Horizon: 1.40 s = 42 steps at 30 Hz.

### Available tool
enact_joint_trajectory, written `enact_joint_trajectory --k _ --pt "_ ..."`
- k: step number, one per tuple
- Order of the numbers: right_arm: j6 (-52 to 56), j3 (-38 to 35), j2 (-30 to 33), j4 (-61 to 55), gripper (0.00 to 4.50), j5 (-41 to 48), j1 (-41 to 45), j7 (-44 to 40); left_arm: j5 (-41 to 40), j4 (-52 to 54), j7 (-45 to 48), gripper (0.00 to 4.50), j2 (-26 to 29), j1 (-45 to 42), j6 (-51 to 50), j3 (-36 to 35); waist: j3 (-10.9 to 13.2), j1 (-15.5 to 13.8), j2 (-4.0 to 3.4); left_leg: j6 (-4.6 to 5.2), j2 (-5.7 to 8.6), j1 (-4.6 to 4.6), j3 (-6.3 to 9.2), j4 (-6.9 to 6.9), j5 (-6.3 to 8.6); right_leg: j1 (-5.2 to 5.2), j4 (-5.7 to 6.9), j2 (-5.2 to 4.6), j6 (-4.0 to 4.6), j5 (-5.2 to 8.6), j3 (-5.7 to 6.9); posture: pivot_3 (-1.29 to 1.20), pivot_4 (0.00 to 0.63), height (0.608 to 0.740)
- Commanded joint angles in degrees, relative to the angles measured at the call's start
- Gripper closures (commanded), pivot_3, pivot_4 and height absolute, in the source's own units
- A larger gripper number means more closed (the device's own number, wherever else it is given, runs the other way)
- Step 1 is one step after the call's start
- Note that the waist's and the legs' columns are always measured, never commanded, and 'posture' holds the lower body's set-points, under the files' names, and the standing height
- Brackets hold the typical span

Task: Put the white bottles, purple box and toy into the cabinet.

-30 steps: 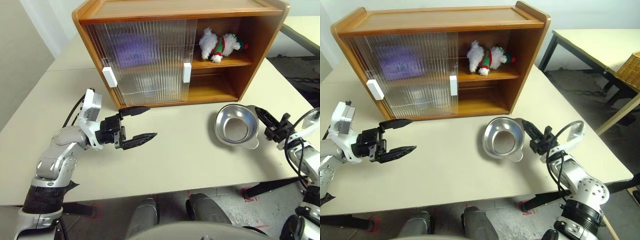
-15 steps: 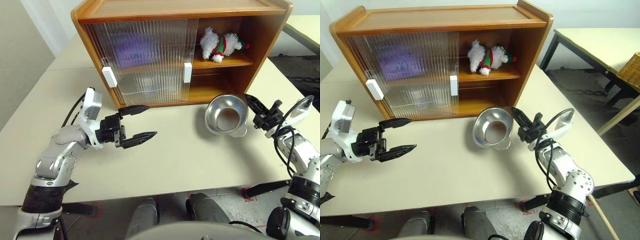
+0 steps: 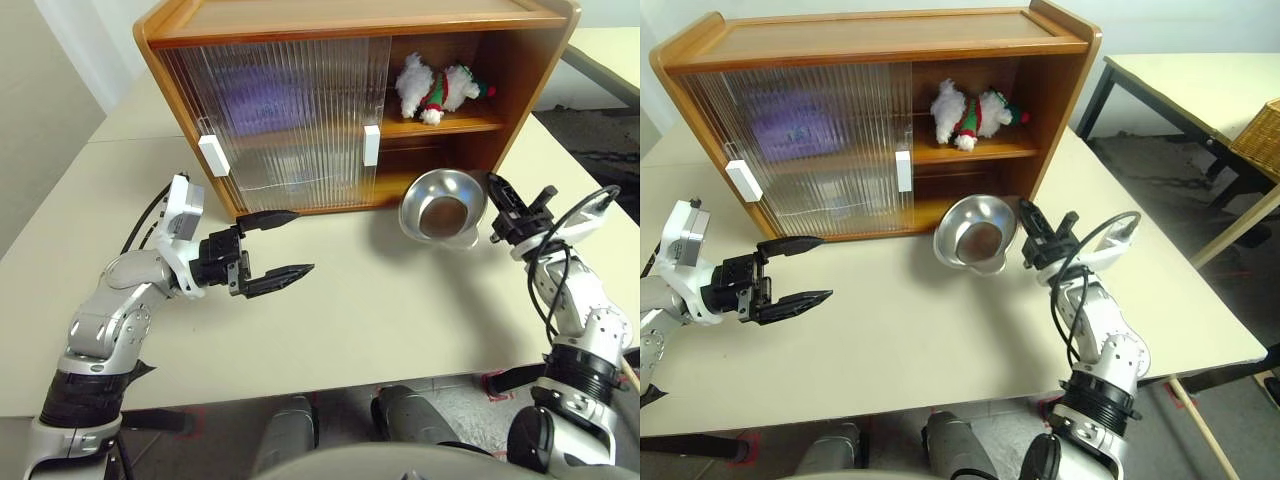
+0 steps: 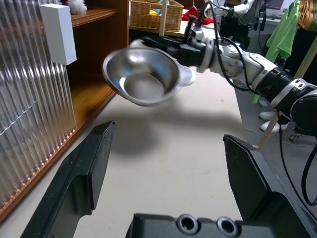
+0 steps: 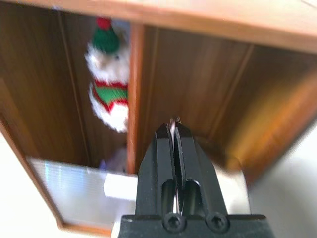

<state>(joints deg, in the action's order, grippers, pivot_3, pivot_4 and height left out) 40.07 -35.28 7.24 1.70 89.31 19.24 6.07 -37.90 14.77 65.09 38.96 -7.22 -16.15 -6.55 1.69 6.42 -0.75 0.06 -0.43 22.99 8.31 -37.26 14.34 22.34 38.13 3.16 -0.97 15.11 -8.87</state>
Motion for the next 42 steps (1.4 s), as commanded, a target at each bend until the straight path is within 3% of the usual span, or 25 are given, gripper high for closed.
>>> enact_joint_trajectory --k 1,7,26,42 --pt "-6.8 -0.2 -2.1 -0.2 4.47 -3.1 2.3 1.2 0.6 -0.3 0.5 0.0 0.4 -0.1 0.5 -0.4 0.0 0.0 -0.03 0.0 0.0 0.0 0.01 0.01 0.0 0.0 0.0 0.0 0.03 -0.02 0.01 -0.15 0.036 0.74" --pt "-16.3 -0.4 -5.4 4.6 4.47 -9.3 5.9 0.3 0.8 0.0 0.2 0.0 0.1 0.7 1.0 -0.4 -0.1 0.0 -0.07 0.01 -0.03 0.02 0.08 0.05 0.01 0.03 0.0 -0.01 0.07 -0.05 0.06 -0.14 0.031 0.74" --pt "-31.3 1.0 -13.8 11.8 4.47 -20.7 14.8 1.0 0.7 1.0 -1.1 0.0 -0.2 2.0 1.6 -0.3 -0.1 -0.5 -0.21 0.04 -0.12 -0.06 0.1 0.15 -0.02 0.1 0.0 -0.01 0.26 -0.21 0.18 -0.11 0.039 0.74" --pt "-38.8 1.6 -16.3 23.2 4.47 -24.3 19.1 -4.1 0.1 1.4 -1.5 0.0 0.1 0.1 -0.1 -0.1 -0.1 -0.4 -0.26 0.05 -0.21 -0.07 0.08 0.16 -0.02 0.14 0.01 -0.01 0.42 -0.32 0.26 -0.12 0.039 0.74"
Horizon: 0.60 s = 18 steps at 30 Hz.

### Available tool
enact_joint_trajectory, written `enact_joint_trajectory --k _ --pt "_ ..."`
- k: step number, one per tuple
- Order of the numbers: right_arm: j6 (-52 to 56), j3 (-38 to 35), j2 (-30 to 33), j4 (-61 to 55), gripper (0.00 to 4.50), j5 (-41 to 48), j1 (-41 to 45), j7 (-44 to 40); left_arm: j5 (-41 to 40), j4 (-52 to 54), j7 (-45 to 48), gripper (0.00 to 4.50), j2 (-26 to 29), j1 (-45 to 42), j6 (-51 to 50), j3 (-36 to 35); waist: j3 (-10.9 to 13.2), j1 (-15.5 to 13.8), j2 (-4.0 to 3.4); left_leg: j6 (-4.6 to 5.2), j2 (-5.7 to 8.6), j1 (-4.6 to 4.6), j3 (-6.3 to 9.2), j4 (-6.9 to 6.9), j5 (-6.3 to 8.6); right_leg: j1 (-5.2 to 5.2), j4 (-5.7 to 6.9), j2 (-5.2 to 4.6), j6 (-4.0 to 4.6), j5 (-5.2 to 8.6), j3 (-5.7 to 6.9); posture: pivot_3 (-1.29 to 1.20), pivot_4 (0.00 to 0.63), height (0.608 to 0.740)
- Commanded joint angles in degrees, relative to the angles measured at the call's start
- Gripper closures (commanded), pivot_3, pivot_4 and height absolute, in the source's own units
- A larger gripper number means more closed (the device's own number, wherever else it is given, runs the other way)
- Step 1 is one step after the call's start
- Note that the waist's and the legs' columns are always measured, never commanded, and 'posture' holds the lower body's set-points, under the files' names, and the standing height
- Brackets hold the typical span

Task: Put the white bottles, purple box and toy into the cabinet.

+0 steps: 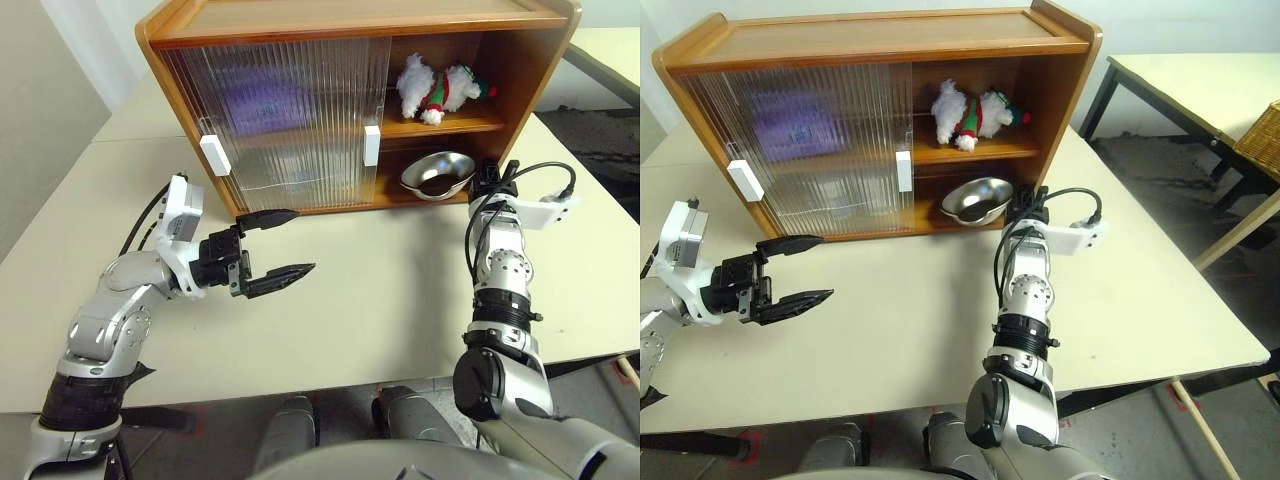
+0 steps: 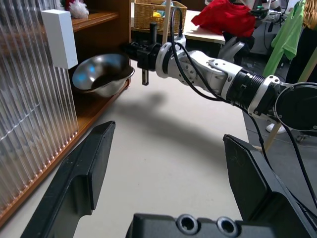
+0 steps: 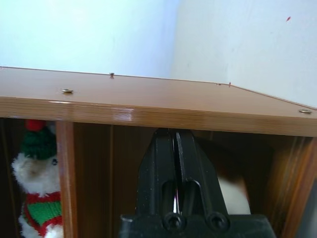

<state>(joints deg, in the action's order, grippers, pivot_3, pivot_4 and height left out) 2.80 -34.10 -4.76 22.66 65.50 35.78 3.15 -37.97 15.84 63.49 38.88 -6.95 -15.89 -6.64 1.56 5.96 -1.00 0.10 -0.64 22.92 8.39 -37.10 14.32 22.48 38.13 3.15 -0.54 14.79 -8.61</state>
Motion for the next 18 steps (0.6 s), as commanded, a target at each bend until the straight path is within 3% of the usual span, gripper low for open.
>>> enact_joint_trajectory --k 1,9,18 --pt "-1.9 0.5 -4.3 3.3 4.47 -0.9 2.9 -1.8 0.2 0.3 0.1 0.0 0.1 -0.2 -0.4 0.1 0.0 0.0 -0.02 0.0 0.0 0.0 -0.01 0.0 0.0 0.0 0.0 0.0 0.0 0.0 0.0 -0.12 0.041 0.74" --pt "-1.6 1.7 -3.0 12.7 4.47 -2.9 6.3 -7.6 0.4 -0.1 0.4 0.0 0.1 -0.1 -0.2 0.1 0.0 0.2 -0.09 0.0 -0.04 -0.03 -0.02 0.0 0.0 0.01 0.01 0.0 0.06 -0.03 0.0 -0.12 0.044 0.74" --pt "-4.1 -2.1 0.6 26.5 4.47 -4.1 13.9 -13.0 0.3 1.1 0.2 0.0 0.2 2.3 0.0 -0.5 0.1 0.2 -0.2 0.0 -0.08 -0.01 -0.04 0.03 0.0 0.07 0.03 0.0 0.14 -0.05 0.0 -0.1 0.059 0.74"
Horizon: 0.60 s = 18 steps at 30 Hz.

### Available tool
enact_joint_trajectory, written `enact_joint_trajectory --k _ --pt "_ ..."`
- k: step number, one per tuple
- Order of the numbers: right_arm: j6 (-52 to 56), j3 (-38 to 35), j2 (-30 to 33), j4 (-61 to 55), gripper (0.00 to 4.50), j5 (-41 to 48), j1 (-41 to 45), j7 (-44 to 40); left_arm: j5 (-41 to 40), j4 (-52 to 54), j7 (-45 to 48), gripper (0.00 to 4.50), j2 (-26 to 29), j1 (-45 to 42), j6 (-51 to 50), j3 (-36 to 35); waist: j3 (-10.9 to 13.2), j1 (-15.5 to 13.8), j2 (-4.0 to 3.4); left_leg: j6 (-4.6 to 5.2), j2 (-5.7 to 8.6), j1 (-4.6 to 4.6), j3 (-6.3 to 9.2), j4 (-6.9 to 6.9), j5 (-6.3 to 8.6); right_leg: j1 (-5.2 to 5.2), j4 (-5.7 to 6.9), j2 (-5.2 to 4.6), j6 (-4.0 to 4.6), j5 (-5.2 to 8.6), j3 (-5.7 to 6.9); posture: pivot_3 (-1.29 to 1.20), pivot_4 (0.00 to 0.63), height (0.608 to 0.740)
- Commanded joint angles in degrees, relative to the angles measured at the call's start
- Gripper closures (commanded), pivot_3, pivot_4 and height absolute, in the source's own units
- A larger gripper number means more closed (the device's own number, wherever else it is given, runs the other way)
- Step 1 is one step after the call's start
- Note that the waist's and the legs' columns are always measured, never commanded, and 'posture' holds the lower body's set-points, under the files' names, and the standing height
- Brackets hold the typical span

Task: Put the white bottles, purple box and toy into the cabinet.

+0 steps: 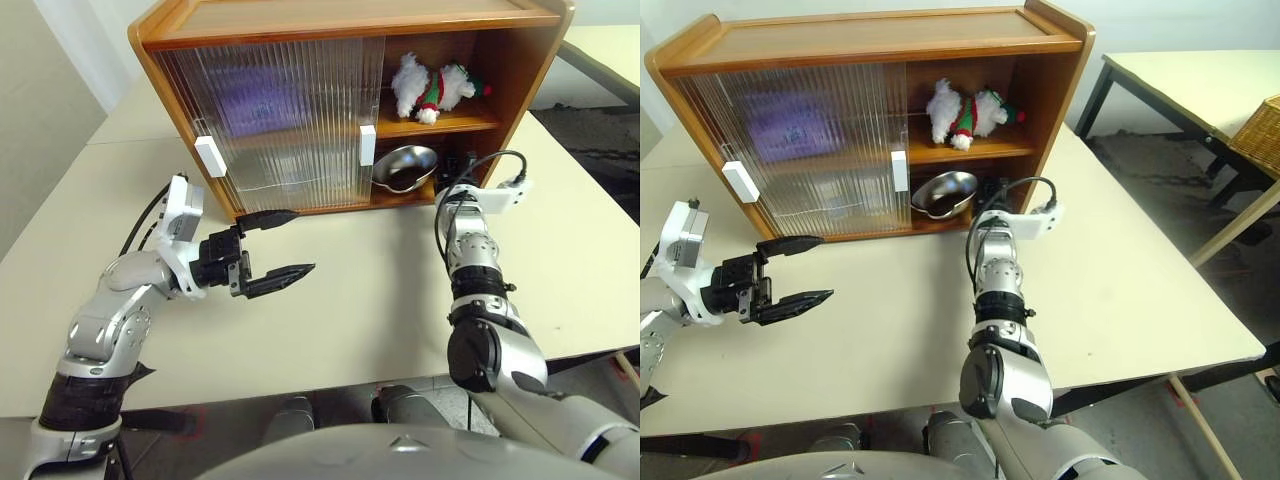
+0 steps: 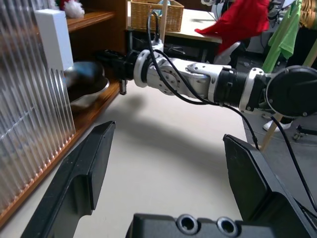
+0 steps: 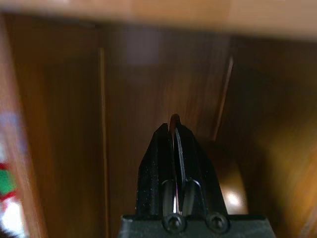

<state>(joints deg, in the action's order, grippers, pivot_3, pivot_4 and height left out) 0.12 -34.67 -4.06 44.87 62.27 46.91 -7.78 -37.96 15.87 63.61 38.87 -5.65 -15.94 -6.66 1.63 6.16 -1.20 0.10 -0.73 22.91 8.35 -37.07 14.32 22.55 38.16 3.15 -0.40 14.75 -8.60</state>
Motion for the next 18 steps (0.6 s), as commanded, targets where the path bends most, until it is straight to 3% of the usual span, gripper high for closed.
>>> enact_joint_trajectory --k 1,15,18 --pt "-1.8 -1.9 0.2 5.8 4.47 -1.2 3.6 -2.8 0.2 1.3 0.0 0.0 0.3 1.2 0.1 -0.6 0.0 -0.1 -0.01 0.0 0.0 0.0 0.0 0.01 0.0 0.0 0.0 0.0 0.01 0.0 0.0 -0.09 0.058 0.74" --pt "-6.8 -4.1 4.4 15.1 4.47 -7.8 5.4 -4.9 -0.3 2.6 -0.4 0.0 0.6 1.5 -1.0 -0.7 0.0 -0.8 0.0 -0.02 -0.04 -0.03 -0.01 0.15 0.01 -0.01 0.0 -0.01 0.11 -0.04 0.03 -0.11 0.05 0.74" --pt "-5.8 -4.3 4.2 14.2 3.73 -8.2 4.8 -4.9 -0.1 2.1 0.4 0.0 0.7 1.2 -0.9 -0.6 0.0 -0.5 0.0 -0.02 -0.05 -0.03 -0.03 0.13 0.01 0.0 0.0 -0.01 0.14 -0.08 0.03 -0.11 0.045 0.74"
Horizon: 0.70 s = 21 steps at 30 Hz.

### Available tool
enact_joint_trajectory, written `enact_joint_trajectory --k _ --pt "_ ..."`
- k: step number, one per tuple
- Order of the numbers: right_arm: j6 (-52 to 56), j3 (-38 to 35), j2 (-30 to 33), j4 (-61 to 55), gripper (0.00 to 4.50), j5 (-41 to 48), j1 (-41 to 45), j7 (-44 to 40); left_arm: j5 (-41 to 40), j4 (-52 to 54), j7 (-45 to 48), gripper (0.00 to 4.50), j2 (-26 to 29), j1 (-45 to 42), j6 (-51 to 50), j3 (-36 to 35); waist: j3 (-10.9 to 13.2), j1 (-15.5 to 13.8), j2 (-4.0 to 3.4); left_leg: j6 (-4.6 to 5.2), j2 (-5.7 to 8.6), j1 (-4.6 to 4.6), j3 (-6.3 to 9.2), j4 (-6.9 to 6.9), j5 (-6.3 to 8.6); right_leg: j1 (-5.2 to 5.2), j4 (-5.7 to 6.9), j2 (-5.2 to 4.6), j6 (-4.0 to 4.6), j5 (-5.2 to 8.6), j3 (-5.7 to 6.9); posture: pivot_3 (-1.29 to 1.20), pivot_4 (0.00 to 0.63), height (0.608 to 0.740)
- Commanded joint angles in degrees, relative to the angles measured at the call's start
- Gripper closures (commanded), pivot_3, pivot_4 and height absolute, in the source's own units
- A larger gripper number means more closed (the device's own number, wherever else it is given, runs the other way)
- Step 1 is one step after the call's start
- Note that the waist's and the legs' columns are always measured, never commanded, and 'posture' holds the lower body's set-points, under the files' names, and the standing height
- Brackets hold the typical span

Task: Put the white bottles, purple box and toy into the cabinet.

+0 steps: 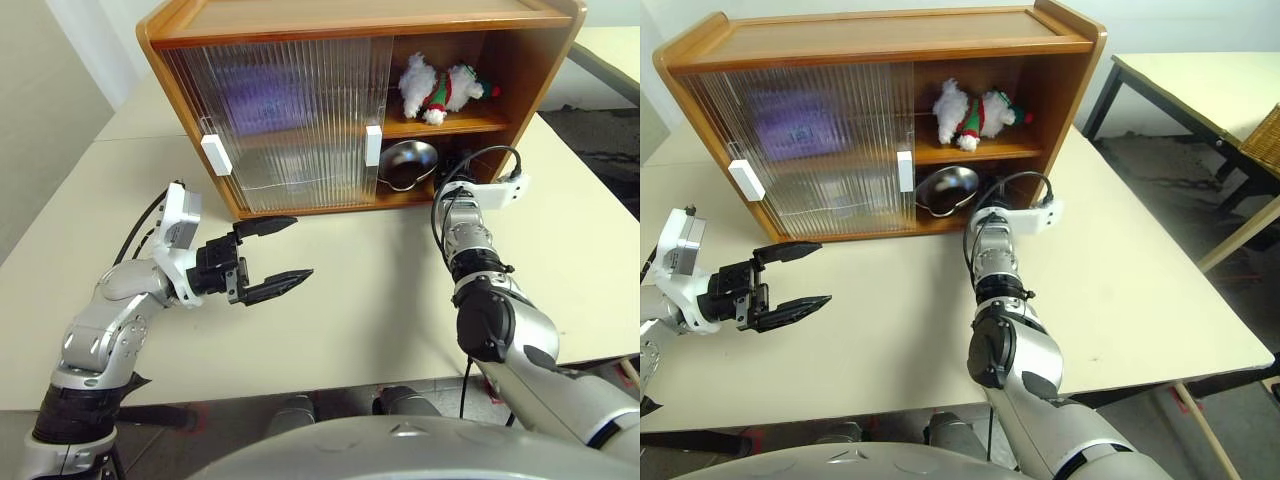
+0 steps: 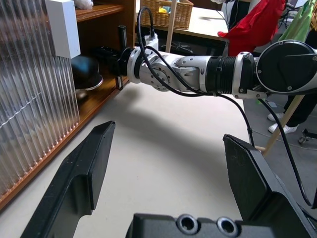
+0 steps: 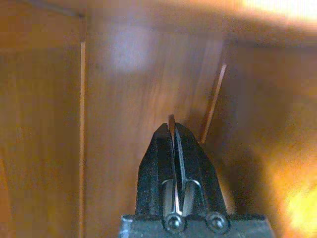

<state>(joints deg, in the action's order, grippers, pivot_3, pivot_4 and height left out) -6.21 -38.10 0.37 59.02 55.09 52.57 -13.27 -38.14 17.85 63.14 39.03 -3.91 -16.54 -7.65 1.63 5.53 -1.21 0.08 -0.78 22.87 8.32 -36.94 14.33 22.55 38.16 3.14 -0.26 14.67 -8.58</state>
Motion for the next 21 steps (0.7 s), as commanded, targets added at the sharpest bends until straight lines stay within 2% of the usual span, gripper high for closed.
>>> enact_joint_trajectory --k 1,10,17,20,21 --pt "0.8 -0.9 -0.3 -0.8 3.34 -1.0 -1.2 0.6 0.1 0.0 1.1 0.0 0.6 -0.6 -0.2 0.4 0.0 0.2 0.0 0.0 -0.01 -0.01 -0.01 0.0 0.0 0.0 0.0 0.01 0.01 -0.01 0.0 -0.12 0.041 0.74" --pt "9.1 3.9 -0.1 -15.8 0.05 -4.2 -9.5 0.0 0.7 -2.0 2.6 0.0 0.5 -2.1 0.2 0.5 0.0 0.7 0.02 0.0 -0.06 -0.03 -0.06 -0.01 0.0 -0.01 0.0 0.03 0.02 -0.01 0.05 -0.14 0.034 0.74" --pt "18.8 7.0 1.3 -30.9 0.01 -4.5 -19.9 0.5 1.2 -2.4 1.5 0.0 -0.8 -2.9 0.7 0.9 -0.1 1.0 0.02 0.03 -0.07 -0.07 -0.07 -0.12 -0.02 -0.11 0.01 0.03 -0.05 -0.06 0.05 -0.13 0.036 0.74" --pt "26.8 13.9 5.1 -39.8 0.01 -6.9 -27.7 -6.5 1.6 -2.2 0.8 0.0 -1.9 -1.9 1.2 1.1 -0.1 1.0 0.03 0.03 -0.06 -0.1 -0.08 -0.19 -0.03 -0.19 0.0 0.04 -0.09 -0.06 0.05 -0.12 0.044 0.74" --pt "28.8 15.7 6.5 -42.1 0.19 -7.2 -29.9 -8.5 1.5 -2.1 0.6 0.0 -2.1 -1.6 1.3 1.0 -0.1 1.0 0.03 0.02 -0.05 -0.12 -0.09 -0.23 -0.03 -0.24 0.0 0.05 -0.15 -0.02 0.05 -0.12 0.044 0.74"
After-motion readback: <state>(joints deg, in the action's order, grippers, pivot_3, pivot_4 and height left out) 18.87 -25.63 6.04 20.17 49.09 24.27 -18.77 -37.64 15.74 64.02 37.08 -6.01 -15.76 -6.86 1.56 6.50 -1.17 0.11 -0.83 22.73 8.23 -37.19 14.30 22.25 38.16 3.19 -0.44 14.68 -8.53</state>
